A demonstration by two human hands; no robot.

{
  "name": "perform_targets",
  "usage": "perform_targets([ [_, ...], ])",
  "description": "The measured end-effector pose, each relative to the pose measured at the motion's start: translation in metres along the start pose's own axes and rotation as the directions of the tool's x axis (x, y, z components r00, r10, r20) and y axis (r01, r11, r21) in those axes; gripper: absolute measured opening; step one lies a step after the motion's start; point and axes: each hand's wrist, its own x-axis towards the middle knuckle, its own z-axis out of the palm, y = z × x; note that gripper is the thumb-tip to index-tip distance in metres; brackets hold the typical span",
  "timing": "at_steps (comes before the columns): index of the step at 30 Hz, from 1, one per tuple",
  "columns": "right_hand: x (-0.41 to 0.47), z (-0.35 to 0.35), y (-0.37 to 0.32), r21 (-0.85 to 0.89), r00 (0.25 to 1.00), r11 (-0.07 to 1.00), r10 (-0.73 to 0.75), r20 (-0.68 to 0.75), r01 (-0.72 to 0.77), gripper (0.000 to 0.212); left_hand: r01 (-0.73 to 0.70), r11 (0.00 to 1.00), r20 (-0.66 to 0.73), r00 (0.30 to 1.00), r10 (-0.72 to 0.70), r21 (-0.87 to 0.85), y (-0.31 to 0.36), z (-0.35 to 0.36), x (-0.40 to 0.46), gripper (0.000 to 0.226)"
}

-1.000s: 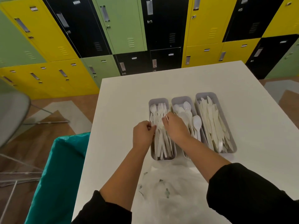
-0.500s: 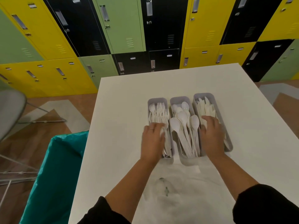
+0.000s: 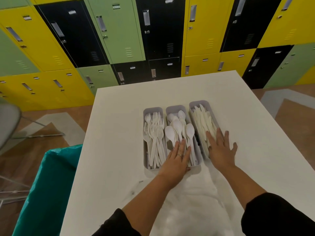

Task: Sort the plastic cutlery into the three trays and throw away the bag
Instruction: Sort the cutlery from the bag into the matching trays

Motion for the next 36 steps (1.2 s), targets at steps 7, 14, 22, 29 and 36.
perform_targets([
  [7, 0.002, -0.006, 0.008, -0.019, 0.999, 0.999, -0.033, 0.026, 0.034, 0.068, -0.003, 0.998, -0.003, 1.000, 0.003, 0.059, -0.004, -0.006, 0.004, 0.067],
  [14, -0.002, -0.012, 0.004, 0.059, 1.000, 0.998, -0.017, 0.018, 0.015, 0.056, 0.019, 1.000, 0.030, 0.999, -0.019, -0.009, -0.007, -0.008, 0.002, 0.072],
  [22, -0.078, -0.048, -0.024, 0.499, 0.720, 0.621, -0.694, -0.007, 0.604, 0.076, -0.133, 0.974, -0.064, 0.990, 0.124, -0.182, 0.004, -0.027, -0.080, 0.091],
  [29, -0.107, -0.013, -0.019, 0.247, 0.629, 0.666, -0.746, 0.221, 0.703, 0.090, -0.187, 0.981, 0.229, 0.959, 0.169, 0.059, -0.005, 0.022, -0.134, 0.129],
  [36, -0.135, 0.004, -0.033, 0.139, 0.604, 0.691, -0.698, 0.384, 0.709, 0.113, 0.223, 0.968, 0.075, 0.974, -0.215, -0.113, -0.004, 0.030, -0.123, 0.098],
])
